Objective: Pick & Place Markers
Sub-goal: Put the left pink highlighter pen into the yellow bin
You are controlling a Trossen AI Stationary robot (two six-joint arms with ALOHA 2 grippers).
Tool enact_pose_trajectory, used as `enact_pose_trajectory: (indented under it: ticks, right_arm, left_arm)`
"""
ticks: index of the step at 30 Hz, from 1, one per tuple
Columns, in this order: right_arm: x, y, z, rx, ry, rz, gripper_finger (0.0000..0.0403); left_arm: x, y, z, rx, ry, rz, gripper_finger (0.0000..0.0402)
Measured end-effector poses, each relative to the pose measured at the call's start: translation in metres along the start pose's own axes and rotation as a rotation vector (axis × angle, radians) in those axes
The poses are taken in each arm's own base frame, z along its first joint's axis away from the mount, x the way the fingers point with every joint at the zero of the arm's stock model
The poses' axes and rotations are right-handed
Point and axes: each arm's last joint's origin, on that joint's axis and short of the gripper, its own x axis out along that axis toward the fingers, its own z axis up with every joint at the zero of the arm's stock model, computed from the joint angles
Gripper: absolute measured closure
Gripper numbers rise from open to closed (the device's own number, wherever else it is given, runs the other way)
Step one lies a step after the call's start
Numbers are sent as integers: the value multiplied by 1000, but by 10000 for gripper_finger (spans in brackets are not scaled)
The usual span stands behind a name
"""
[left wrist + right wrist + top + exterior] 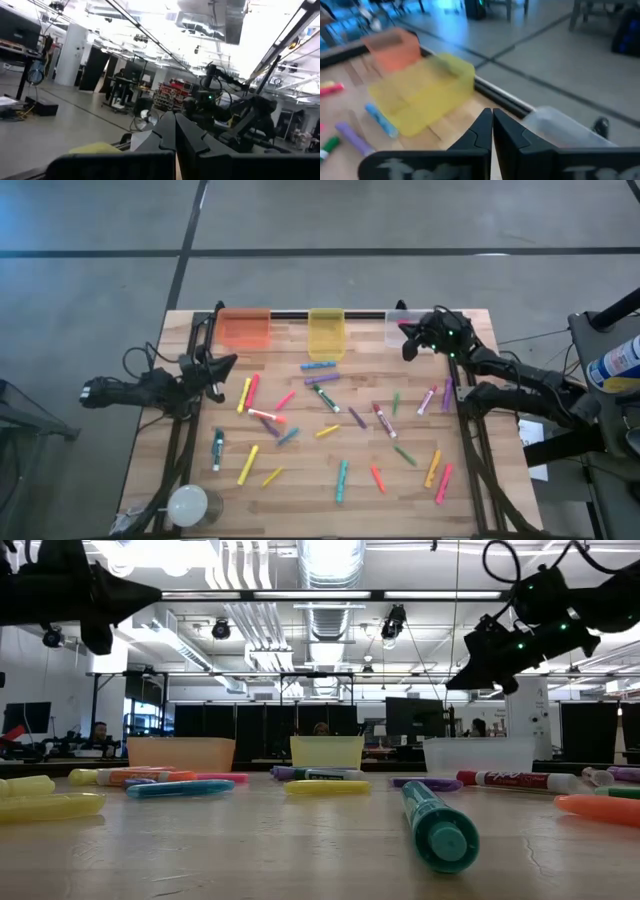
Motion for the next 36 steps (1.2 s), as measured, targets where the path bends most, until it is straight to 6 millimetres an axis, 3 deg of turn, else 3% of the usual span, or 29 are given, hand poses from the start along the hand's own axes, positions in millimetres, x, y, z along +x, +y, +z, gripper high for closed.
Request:
enact_pose_trajectory:
  ticks: [6,11,16,28,36]
  right_arm:
    - [-5,8,-7,-6,-138,57,394]
    - [-7,20,-12,-17,-181,127,394]
    - [-6,31,-9,-34,-191,185,394]
    - [-6,46,2,-67,-219,261,394]
    - [-6,47,4,-68,-237,263,394]
  left_arm:
    - [1,0,-1,84,9,18,401]
    - [2,2,-5,-77,48,84,401]
    - [6,0,-9,-90,159,136,399]
    - [31,-16,-4,29,447,266,285]
    - [44,-28,9,5,717,333,273]
